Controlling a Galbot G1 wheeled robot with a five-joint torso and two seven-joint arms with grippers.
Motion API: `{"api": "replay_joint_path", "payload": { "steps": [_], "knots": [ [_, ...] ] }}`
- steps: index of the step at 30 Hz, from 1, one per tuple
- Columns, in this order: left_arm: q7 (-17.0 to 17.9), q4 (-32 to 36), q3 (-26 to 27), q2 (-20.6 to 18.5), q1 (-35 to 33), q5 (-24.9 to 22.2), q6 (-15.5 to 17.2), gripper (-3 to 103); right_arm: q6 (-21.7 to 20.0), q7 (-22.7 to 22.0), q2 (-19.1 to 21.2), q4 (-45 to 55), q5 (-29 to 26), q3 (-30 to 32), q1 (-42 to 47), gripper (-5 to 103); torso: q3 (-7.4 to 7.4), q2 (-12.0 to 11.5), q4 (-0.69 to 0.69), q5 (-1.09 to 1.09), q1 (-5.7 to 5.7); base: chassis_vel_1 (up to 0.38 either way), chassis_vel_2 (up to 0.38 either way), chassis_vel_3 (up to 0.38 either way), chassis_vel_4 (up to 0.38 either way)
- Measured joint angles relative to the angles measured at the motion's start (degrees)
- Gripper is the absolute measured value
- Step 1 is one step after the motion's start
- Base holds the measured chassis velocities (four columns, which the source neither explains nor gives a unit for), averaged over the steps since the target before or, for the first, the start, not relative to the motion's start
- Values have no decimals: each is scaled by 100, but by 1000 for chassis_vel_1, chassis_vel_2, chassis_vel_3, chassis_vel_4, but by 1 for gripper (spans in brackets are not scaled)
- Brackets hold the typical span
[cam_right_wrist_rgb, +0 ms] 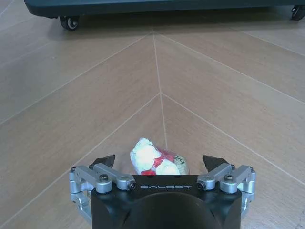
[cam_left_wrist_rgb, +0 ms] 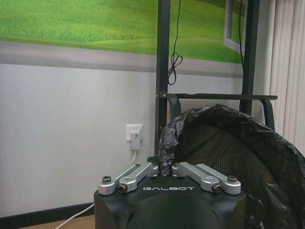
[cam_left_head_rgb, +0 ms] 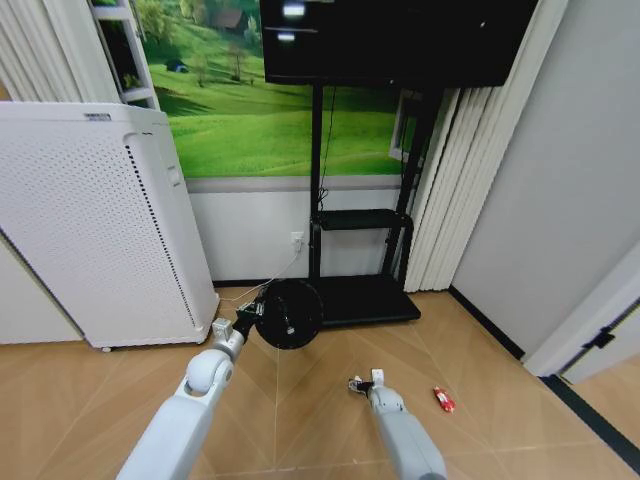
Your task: Pick up the trash bin and place the garbage on the floor into it.
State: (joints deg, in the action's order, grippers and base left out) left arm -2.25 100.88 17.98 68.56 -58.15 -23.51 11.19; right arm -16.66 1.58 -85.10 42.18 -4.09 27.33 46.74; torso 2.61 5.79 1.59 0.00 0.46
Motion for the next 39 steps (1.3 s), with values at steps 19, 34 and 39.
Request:
{"api": "replay_joint_path", "payload": {
  "steps": [19, 34, 39],
  "knots": [
    [-58, 33, 67, -8, -54, 20, -16, 7, 114, 50, 20, -189, 257, -25, -71, 46, 0, 0, -1, 0, 0, 0, 0, 0, 0],
    [-6, -78, 308, 70, -266, 76, -30, 7, -259, -69, 369, 2683, -948, 331, 1247, 38, 0, 0, -1, -1, 1, 0, 0, 0, 0],
    [-49, -228, 448, 125, -371, 190, -97, 7, -163, -166, 397, 4055, -1053, 860, 1834, 38, 0, 0, 0, 0, 1, 0, 0, 0, 0]
  ]
}}
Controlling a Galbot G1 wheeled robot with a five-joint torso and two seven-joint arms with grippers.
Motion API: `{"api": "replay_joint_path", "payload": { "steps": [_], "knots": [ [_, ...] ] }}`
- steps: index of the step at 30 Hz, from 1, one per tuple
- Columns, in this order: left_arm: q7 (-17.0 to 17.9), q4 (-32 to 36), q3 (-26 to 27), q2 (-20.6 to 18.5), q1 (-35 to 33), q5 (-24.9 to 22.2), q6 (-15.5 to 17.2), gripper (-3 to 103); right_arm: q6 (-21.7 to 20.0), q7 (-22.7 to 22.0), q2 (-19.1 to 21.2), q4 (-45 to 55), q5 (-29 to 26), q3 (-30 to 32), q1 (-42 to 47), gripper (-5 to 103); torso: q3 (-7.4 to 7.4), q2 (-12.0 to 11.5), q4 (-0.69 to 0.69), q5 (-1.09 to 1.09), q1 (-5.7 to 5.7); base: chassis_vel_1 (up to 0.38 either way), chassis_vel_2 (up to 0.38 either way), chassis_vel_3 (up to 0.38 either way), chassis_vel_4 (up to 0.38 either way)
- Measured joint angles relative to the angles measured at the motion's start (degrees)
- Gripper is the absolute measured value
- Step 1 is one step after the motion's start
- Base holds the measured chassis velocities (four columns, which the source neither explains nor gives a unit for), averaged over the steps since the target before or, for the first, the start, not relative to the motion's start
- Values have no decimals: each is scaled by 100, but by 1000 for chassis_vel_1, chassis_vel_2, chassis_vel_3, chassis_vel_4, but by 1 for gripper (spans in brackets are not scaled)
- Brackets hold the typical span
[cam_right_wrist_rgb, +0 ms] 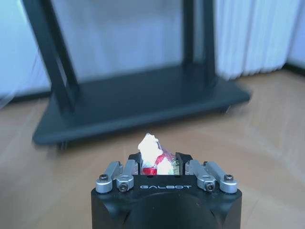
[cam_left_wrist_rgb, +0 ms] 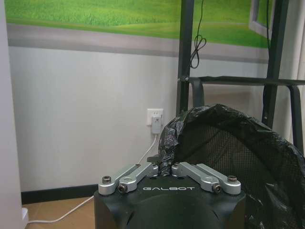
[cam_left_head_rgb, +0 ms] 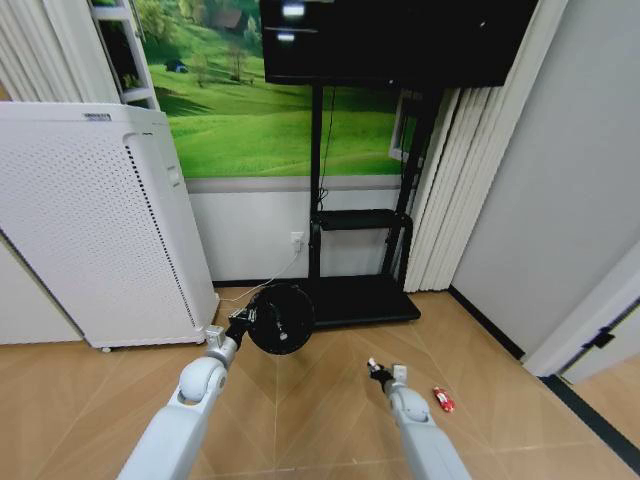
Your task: Pick up the trash bin and place the garbage on the floor into it.
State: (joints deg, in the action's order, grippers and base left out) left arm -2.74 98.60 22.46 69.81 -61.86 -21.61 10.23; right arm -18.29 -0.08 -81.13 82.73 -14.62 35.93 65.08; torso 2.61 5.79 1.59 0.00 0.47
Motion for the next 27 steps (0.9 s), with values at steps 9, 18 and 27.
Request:
{"api": "replay_joint_path", "payload": {
  "steps": [9, 18, 27],
  "knots": [
    [-23, -95, 95, 70, -142, 185, -47, 7, -269, -22, 42, 2102, -824, 121, 554, 38, 0, 0, -2, 2, 0, 0, 0, 0, 0],
    [74, -345, -632, 447, 65, 379, -47, 7, -746, -49, 54, 3538, -995, -1016, 749, 38, 0, 0, 0, 0, 0, 0, 0, 0, 0],
    [108, -474, -956, 801, 181, 524, -48, 7, -666, -74, 84, 3018, -437, -2072, 585, 37, 0, 0, -1, 1, -1, 0, 0, 0, 0]
  ]
}}
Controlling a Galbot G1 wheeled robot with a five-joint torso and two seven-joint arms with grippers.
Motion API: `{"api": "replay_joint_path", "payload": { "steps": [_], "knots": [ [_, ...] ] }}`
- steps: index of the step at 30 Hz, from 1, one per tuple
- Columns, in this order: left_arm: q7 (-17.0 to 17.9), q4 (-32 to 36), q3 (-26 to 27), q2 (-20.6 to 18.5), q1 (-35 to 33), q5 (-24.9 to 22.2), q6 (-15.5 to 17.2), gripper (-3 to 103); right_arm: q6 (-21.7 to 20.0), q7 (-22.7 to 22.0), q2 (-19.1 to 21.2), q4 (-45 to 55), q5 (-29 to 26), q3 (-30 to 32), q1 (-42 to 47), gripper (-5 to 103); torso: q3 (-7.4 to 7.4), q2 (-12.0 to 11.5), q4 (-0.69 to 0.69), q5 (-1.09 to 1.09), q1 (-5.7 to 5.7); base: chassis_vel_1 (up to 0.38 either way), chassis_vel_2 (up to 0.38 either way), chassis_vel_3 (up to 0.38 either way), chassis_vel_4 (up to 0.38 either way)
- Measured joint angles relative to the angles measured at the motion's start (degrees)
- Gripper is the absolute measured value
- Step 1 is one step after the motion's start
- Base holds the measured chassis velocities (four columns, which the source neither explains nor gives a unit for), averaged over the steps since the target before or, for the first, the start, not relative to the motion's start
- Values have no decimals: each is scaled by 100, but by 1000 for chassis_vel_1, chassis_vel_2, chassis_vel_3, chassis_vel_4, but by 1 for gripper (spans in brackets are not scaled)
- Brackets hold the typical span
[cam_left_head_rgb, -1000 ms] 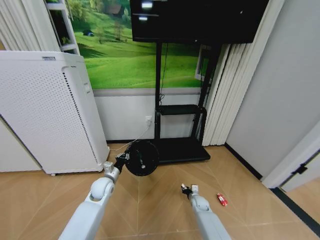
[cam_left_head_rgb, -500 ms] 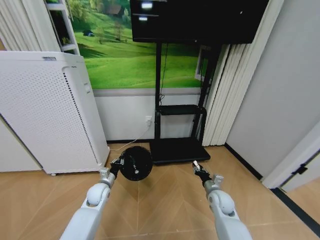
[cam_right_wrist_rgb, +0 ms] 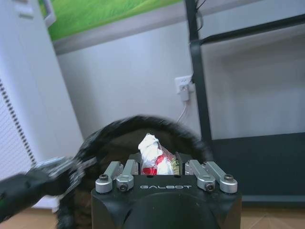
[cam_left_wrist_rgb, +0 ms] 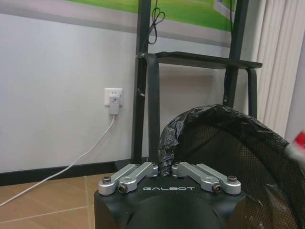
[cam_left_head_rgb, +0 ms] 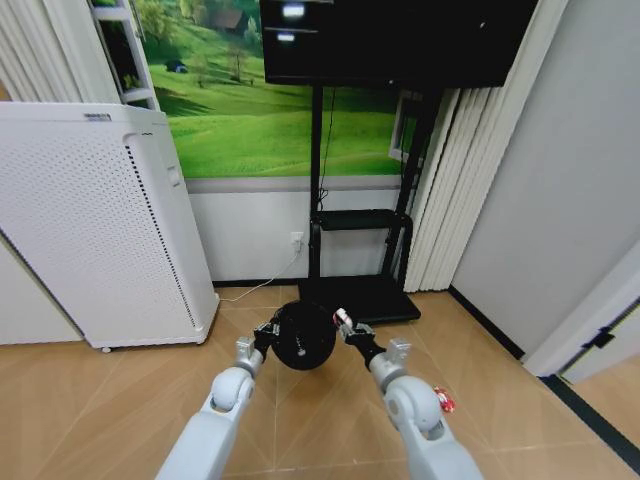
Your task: Pick up the trash bin and place the garbage on the floor into it.
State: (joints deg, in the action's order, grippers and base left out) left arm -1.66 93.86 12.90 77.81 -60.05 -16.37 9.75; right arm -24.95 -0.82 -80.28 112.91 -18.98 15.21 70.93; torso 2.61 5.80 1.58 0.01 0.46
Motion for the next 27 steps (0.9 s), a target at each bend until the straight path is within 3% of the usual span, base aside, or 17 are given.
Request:
{"api": "replay_joint_path", "payload": {
  "steps": [4, 6, 11, 14, 15, 19, 21, 27],
  "knots": [
    [5, -6, -60, 93, 4, 44, -1, 7, -21, -31, -103, -294, 279, -240, -147, 35, 0, 0, 0, -1, 0, 0, 0, 0, 0],
    [7, -5, -62, 104, 5, 46, -1, 7, -30, -33, -113, -367, 343, -259, -201, 38, 0, 0, 0, 0, 0, 0, 0, 0, 0],
    [-2, 18, -48, 99, -33, 48, -4, 7, -30, -34, -97, -477, 451, -251, -296, 60, 0, 0, 1, -1, 0, 0, 0, 0, 0],
    [-18, 18, -41, 97, -44, 58, -12, 7, -32, -51, -95, -477, 451, -259, -291, 65, 0, 0, 0, -1, 0, 0, 0, 0, 0],
    [-31, 18, -39, 96, -49, 61, -17, 7, -42, -86, -98, -468, 449, -282, -269, 77, 0, 0, 0, -1, 0, 0, 0, 0, 0],
    [-43, 18, -38, 93, -51, 62, -20, 7, -58, -115, -109, -464, 436, -300, -240, 82, 0, 0, 1, -1, 0, 0, 0, 0, 0],
    [-51, 63, 17, 77, -75, 42, -25, 7, -51, -170, -142, -437, 418, -179, -212, 96, 0, 0, 1, -1, 0, 0, 0, 0, 0],
    [-56, 125, 158, 50, -130, 4, -25, 7, -25, -274, -151, -281, 331, 1, -142, 99, 0, 0, 1, -2, 0, 0, 0, 0, 0]
  ]
}}
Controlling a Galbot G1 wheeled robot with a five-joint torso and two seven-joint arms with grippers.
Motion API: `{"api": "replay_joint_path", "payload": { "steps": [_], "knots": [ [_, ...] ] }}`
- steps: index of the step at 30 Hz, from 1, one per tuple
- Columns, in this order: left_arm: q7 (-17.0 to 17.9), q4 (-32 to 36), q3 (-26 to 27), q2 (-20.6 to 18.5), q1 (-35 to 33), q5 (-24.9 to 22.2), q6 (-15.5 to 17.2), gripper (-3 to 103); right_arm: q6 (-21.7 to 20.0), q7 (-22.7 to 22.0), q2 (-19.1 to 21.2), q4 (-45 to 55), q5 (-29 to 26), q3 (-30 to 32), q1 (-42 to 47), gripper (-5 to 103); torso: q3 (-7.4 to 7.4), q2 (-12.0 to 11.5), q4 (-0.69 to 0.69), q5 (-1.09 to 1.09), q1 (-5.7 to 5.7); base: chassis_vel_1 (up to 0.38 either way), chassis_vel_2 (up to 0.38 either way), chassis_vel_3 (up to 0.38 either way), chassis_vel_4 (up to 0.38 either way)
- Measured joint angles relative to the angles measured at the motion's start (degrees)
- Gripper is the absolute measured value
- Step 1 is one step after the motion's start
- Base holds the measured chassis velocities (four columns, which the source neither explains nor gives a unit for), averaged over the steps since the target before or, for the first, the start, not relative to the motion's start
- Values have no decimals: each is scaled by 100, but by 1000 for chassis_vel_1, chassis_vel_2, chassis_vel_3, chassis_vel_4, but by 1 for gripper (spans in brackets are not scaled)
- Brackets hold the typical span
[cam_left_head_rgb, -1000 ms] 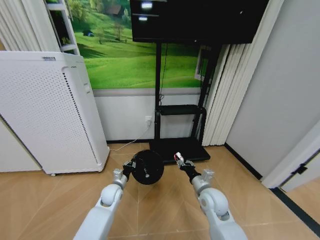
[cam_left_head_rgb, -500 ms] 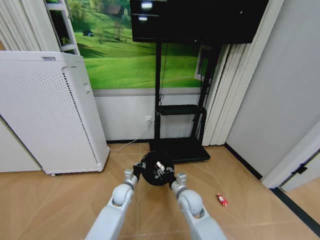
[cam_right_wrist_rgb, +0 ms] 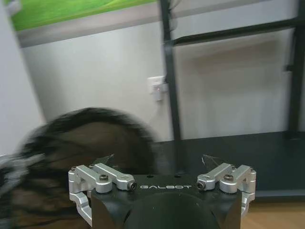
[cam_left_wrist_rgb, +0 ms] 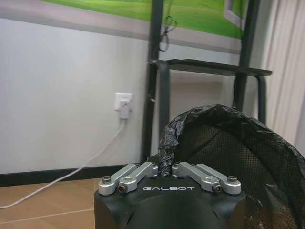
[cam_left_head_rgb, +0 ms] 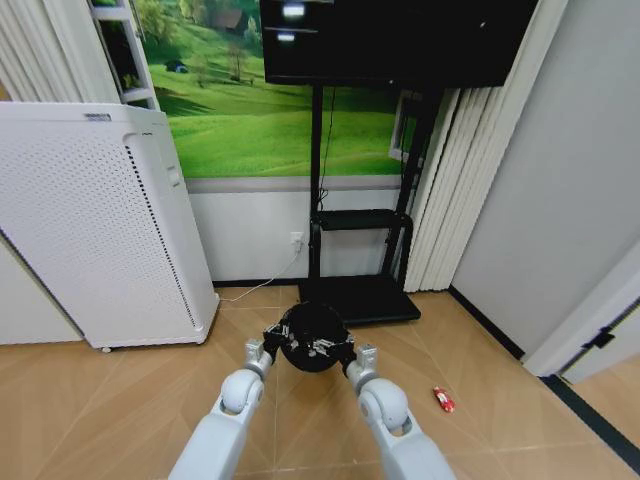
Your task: Pick up the trash bin and place the garbage on the floor into it.
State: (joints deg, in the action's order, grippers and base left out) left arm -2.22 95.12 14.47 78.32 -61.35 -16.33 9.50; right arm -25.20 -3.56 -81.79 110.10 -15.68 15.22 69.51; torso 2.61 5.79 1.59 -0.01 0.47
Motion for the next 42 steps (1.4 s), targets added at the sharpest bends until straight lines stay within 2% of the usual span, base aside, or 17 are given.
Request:
{"api": "replay_joint_path", "payload": {
  "steps": [1, 2, 5, 6, 7, 8, 11, 26, 39, 42],
  "knots": [
    [0, 0, 0, 0, 0, 0, 0, 7, 0, 0, 0, 0, 0, 0, 0, 99, 0, 0, 0, 0, 0, 0, 0, 0, 0],
    [-8, 80, 218, -76, -84, -42, -1, 7, 65, -199, 28, 172, -24, 263, 131, 100, 0, 0, 0, 2, 0, 0, 0, 0, 0],
    [-52, 130, 315, -116, -131, -76, 0, 7, 118, -262, 38, 205, 2, 356, 174, 100, 0, 0, 0, -1, 0, 0, 0, 0, 0],
    [-62, 215, 564, -218, -212, -140, 0, 7, 284, -429, 45, 88, 100, 636, 307, 100, 0, 1, 2, -2, 0, 0, 0, 0, 0],
    [-79, 289, 688, -282, -264, -200, -2, 7, 380, -493, 24, -75, 167, 792, 374, 100, 0, 0, -1, 6, 0, 0, 0, 0, 0],
    [-96, 331, 763, -323, -294, -239, -1, 7, 425, -515, 3, -173, 214, 889, 385, 100, 0, 0, 1, -3, 0, 0, 0, 0, 0],
    [-145, 405, 941, -418, -353, -302, -1, 7, 394, -529, -46, -336, 225, 1043, 342, 100, -1, 0, -1, 1, 0, 0, 0, 0, 0],
    [-211, 400, 1040, -443, -411, -311, -12, 7, 329, -508, -73, -450, 201, 1037, 261, 100, 0, 0, 0, 0, 0, -61, -60, 57, 61],
    [-212, 324, 999, -399, -380, -289, -15, 7, 403, -442, -68, -548, 198, 1035, 246, 100, 0, 0, 0, 1, -1, -252, -245, 249, 247],
    [-204, 310, 992, -390, -366, -279, -15, 7, 523, -393, -53, -611, 99, 1020, 250, 100, 0, 0, 1, 1, -1, -326, -323, 330, 328]
  ]
}}
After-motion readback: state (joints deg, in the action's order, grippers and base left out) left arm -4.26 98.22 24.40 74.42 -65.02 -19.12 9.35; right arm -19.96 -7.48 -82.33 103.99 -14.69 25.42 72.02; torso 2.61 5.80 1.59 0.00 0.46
